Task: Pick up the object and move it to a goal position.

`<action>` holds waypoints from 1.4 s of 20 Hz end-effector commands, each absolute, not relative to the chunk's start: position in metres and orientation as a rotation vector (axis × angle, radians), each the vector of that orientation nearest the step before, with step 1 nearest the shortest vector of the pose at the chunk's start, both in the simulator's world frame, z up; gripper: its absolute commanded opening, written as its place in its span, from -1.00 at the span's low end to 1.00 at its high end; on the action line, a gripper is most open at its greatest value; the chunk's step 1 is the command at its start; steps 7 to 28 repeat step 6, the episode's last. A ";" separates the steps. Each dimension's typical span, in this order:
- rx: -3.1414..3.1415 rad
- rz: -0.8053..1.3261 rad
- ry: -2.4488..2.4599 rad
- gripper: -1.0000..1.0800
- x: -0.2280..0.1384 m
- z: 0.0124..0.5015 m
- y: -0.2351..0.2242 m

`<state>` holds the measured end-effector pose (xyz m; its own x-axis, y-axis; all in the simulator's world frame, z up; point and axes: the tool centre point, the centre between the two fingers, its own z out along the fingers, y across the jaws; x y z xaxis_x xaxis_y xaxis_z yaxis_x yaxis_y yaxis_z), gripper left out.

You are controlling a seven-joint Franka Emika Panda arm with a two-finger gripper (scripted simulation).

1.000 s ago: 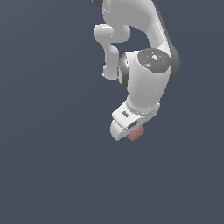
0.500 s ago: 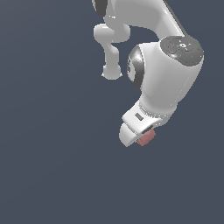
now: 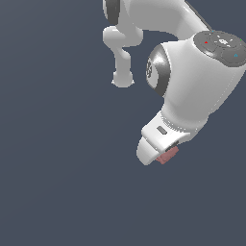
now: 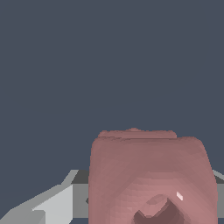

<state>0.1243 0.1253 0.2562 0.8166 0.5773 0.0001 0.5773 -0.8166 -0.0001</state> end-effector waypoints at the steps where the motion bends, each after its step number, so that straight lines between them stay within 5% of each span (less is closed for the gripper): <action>1: -2.994 0.000 -0.951 -1.00 0.127 0.258 0.127; 28: -2.994 0.000 -0.951 -1.00 0.128 0.260 0.128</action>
